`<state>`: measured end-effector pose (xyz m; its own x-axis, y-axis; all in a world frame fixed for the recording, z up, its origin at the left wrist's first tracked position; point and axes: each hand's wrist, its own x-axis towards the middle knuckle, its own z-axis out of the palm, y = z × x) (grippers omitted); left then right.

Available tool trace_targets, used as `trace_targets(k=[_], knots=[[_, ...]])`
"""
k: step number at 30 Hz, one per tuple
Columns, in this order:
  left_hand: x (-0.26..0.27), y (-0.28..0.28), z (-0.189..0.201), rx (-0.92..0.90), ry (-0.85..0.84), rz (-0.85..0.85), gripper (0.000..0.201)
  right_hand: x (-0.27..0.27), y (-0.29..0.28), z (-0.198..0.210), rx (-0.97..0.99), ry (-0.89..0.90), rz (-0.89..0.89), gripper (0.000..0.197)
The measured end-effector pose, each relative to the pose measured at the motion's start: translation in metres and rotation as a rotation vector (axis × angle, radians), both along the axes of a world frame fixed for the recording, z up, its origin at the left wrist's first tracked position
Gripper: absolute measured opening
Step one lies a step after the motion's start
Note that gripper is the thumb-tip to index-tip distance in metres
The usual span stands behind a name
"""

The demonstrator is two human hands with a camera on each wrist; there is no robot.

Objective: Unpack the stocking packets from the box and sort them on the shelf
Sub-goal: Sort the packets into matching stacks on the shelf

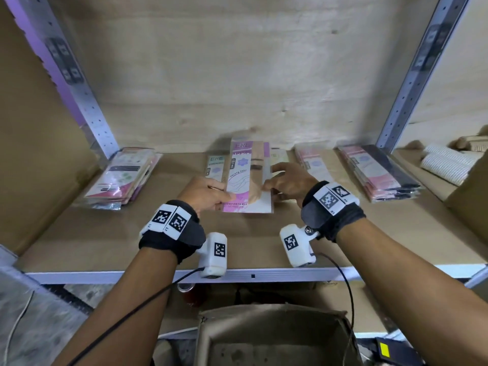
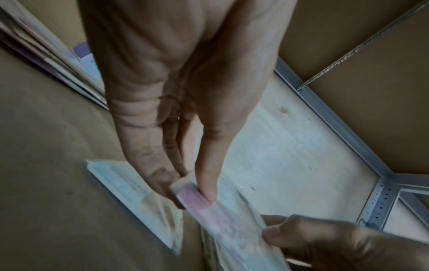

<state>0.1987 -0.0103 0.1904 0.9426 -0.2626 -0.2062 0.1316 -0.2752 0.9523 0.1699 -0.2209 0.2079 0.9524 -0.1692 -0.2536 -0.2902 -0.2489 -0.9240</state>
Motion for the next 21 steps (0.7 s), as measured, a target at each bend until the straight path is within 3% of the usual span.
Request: trace_targets(k=[3,6,10,14,21], knots=[[0.01,0.01,-0.002,0.038,-0.025,0.076,0.019,0.019,0.016,0.007,-0.087,0.042,0.027,0.063],[0.025,0.021,-0.004,0.082,-0.024,0.148,0.019,0.041,0.034,0.01,-0.231,0.03,0.031,0.058],[0.042,0.03,-0.006,0.198,-0.052,0.179,0.034,0.062,0.052,0.005,-0.397,0.044,0.039,0.064],[0.049,0.034,-0.012,0.269,-0.068,0.222,0.03,0.074,0.062,-0.004,-0.501,0.061,0.03,0.068],[0.051,0.034,-0.021,0.302,-0.024,0.275,0.03,0.083,0.068,-0.022,-0.511,0.104,0.077,0.065]])
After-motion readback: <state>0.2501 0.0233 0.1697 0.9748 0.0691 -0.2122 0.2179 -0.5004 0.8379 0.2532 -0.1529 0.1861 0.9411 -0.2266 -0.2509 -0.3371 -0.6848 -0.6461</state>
